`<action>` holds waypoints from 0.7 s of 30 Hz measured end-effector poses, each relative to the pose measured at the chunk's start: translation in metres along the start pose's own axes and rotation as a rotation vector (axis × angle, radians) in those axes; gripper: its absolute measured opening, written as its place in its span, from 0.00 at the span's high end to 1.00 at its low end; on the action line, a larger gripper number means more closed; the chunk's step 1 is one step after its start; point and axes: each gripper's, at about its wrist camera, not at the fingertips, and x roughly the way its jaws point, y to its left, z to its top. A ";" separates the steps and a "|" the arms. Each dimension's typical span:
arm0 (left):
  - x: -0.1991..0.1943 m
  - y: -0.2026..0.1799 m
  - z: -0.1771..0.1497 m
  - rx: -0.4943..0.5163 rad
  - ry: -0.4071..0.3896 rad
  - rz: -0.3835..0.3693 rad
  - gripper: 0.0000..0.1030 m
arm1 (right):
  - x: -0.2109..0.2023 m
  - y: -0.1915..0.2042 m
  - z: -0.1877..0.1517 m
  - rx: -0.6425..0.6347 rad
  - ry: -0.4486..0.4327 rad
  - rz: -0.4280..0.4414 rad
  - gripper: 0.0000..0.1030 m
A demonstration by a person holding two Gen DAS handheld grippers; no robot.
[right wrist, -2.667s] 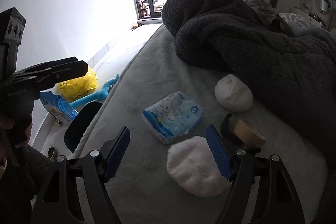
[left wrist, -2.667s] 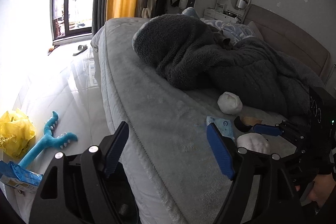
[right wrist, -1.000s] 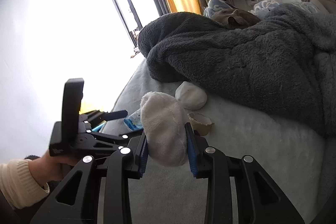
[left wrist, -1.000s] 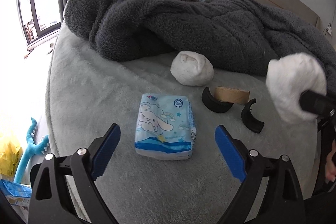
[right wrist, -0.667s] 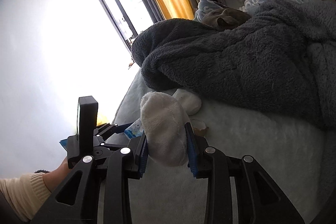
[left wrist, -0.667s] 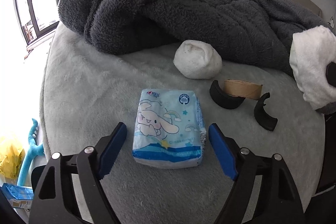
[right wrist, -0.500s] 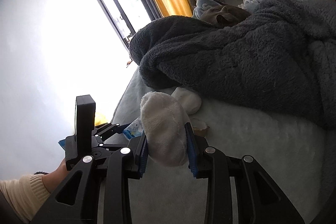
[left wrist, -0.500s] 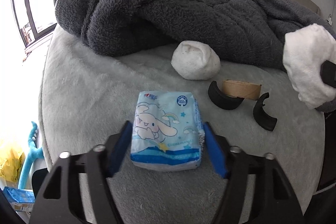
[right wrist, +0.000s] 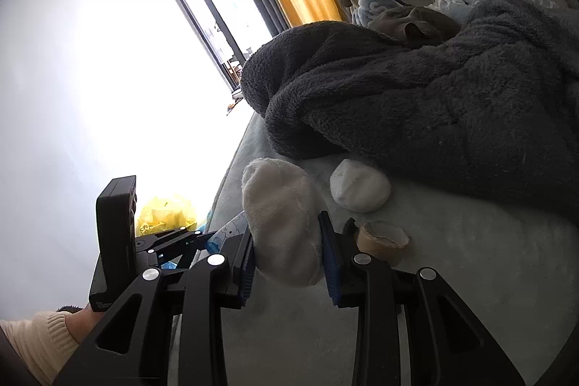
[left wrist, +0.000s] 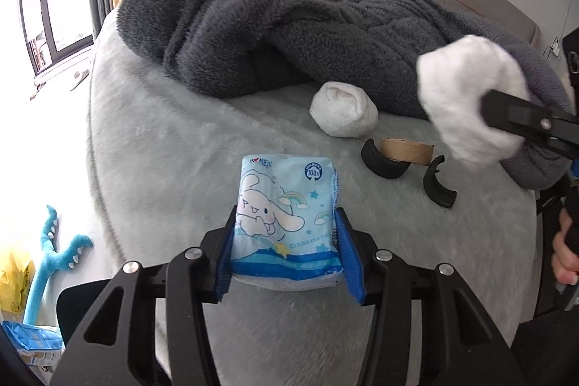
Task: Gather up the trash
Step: 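Carry the tissue pack and tissue ball in both grippers over the teal bin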
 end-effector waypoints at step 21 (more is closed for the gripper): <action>-0.046 0.077 -0.030 -0.069 -0.004 0.021 0.49 | 0.073 0.085 0.012 -0.053 0.031 0.100 0.69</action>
